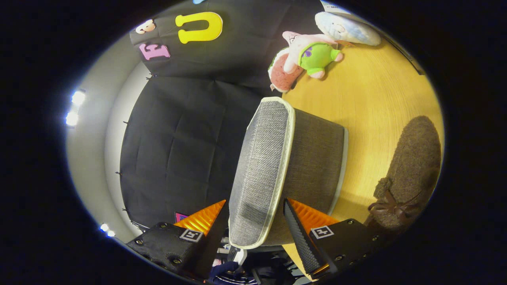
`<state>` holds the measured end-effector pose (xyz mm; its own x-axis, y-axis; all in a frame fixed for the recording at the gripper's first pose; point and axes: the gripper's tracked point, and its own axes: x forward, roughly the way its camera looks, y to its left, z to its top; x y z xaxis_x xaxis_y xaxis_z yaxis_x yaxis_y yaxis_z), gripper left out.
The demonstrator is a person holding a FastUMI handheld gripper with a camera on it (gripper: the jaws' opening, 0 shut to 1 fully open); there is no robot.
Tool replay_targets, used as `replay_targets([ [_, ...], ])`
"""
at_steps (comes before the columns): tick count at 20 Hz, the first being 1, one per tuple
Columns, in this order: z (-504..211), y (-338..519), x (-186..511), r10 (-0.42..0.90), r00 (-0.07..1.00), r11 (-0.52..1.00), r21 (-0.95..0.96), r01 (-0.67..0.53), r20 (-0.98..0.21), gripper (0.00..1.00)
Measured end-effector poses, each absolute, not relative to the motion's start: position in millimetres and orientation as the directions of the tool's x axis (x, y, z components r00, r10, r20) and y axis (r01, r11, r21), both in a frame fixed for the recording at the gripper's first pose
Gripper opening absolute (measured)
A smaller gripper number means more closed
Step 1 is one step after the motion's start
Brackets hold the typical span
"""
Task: Open the storage box then place both shoes into the box .Put the left shoe in first, then the right shoe, with the right side of both shoes facing outward in a uniform manner.
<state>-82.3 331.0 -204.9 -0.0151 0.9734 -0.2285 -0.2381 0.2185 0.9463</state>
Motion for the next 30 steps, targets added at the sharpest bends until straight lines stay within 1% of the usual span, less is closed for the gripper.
replay_targets([
  [2,-209.8,327.5,-79.2,0.97,-0.042,0.225,0.949,-0.222,-0.239,0.52],
  [3,-203.0,331.1,-79.0,0.976,-0.062,0.192,0.963,-0.189,-0.207,0.37],
  [4,-203.3,333.9,-80.1,0.973,-0.053,0.212,0.961,-0.176,-0.224,0.32],
  [7,-195.3,326.0,-73.0,0.982,-0.054,0.173,0.977,-0.127,-0.181,0.05],
  [8,-190.5,317.8,-70.0,0.981,-0.051,0.181,0.975,-0.127,-0.189,0.05],
  [9,-187.2,316.8,-71.5,0.981,-0.055,0.178,0.974,-0.142,-0.187,0.0],
  [12,-176.1,321.4,-78.4,0.976,-0.083,0.183,0.968,-0.172,-0.199,0.0],
  [14,-173.0,321.6,-78.9,0.973,-0.079,0.201,0.964,-0.175,-0.217,0.0],
  [18,-148.0,323.2,-77.6,0.975,-0.034,0.211,0.96,-0.186,-0.221,0.0],
  [21,-126.5,330.7,-78.9,0.969,0.008,0.243,0.943,-0.225,-0.248,0.0],
  [26,-81.0,363.8,-82.6,0.963,0.083,0.27,0.918,-0.29,-0.257,0.0],
  [30,-47.6,406.8,-91.5,0.965,0.087,0.263,0.901,-0.344,-0.249,0.0],
])
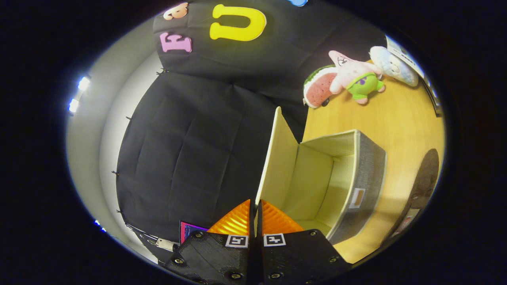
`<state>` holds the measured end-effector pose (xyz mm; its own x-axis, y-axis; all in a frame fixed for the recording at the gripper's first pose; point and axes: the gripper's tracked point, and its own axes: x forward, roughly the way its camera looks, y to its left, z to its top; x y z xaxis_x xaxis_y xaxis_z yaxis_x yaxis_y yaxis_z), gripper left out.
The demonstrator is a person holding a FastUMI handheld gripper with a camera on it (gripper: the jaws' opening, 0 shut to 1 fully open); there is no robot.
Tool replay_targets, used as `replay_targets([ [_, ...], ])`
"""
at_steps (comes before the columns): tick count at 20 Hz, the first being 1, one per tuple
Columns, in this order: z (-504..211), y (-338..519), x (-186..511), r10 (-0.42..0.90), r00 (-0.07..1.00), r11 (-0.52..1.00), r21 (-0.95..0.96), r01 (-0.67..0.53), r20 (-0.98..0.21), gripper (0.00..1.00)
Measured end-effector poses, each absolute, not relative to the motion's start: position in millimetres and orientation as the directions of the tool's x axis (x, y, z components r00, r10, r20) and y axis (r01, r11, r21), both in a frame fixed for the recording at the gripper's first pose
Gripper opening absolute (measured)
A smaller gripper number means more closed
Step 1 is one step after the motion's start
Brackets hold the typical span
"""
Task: Open the storage box then place both shoes into the box .Put the left shoe in first, then the right shoe, with the right side of both shoes facing outward in a uniform manner.
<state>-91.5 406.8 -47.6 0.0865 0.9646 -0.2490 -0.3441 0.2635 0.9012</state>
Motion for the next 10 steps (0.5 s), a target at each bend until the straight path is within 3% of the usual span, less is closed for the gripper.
replay_targets([
  [10,-32.0,554.1,-120.3,0.963,0.008,0.249,0.877,-0.411,-0.27,0.0],
])
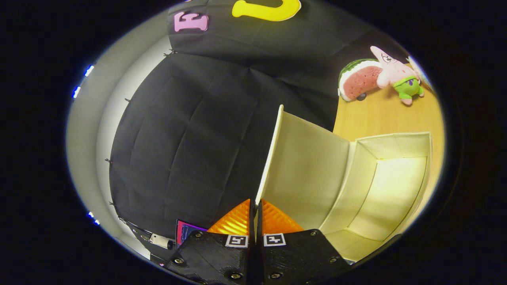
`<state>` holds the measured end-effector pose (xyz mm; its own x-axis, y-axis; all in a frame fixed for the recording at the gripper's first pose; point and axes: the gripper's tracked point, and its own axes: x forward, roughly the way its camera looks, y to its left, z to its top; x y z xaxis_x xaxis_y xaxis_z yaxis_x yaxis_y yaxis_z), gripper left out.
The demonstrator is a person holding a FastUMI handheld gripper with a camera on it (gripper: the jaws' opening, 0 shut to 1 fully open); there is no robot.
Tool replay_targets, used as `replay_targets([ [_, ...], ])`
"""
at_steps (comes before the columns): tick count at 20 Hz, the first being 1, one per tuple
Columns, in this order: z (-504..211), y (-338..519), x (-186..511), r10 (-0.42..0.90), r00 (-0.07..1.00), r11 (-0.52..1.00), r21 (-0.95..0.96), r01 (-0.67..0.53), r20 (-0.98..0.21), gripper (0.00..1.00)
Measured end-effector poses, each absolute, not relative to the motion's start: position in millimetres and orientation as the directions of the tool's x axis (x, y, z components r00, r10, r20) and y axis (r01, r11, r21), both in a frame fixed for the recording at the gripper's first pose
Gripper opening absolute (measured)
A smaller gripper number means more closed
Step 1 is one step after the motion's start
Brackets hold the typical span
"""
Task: Open the storage box then place both shoes into the box .Put the left shoe in first, then the right shoe, with the right side of both shoes facing outward in a uniform manner.
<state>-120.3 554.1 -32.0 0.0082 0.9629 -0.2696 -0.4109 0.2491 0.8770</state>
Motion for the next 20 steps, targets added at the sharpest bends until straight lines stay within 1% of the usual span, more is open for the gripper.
replay_targets([
  [6,-71.2,628.2,-131.1,0.936,-0.023,0.309,0.854,-0.419,-0.35,0.0],
  [12,-139.7,688.5,-139.4,0.887,-0.024,0.406,0.805,-0.433,-0.461,0.0],
  [16,-191.3,709.1,-137.5,0.828,0.002,0.504,0.743,-0.44,-0.56,0.0],
  [20,-240.0,709.9,-133.0,0.745,0.028,0.603,0.655,-0.455,-0.667,0.0],
])
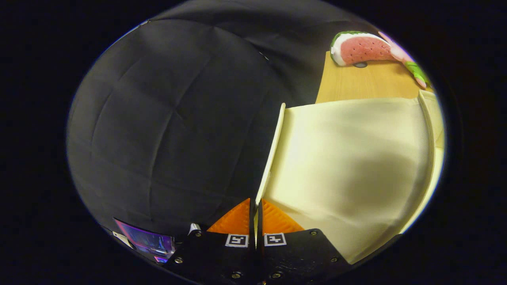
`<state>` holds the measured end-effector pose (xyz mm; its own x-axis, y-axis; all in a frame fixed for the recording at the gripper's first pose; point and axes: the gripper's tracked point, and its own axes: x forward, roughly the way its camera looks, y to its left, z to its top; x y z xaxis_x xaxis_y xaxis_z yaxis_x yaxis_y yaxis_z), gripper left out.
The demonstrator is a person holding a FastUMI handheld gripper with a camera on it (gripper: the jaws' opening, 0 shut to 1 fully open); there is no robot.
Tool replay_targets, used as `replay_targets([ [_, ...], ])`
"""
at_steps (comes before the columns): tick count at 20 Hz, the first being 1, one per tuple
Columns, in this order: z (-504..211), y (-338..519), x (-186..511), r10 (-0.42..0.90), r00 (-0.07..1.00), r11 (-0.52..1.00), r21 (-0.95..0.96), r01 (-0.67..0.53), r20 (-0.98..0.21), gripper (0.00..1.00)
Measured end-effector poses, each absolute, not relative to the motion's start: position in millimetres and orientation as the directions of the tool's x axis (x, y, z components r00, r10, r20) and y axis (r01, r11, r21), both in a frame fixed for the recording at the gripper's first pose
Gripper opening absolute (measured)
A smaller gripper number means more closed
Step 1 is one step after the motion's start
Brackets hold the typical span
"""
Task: Open the storage box then place both shoes into the box .Put the left shoe in first, then the right shoe, with the right side of both shoes facing outward in a uniform manner.
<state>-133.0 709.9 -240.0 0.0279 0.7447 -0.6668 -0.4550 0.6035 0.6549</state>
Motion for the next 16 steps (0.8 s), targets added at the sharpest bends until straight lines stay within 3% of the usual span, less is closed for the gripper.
replay_targets([
  [4,-249.3,702.0,-127.8,0.699,0.037,0.638,0.6,-0.482,-0.714,0.09],
  [6,-238.3,703.3,-122.8,0.713,0.051,0.623,0.6,-0.502,-0.699,0.25],
  [16,-149.9,604.4,-107.6,0.754,0.164,0.591,0.548,-0.591,-0.636,0.24],
])
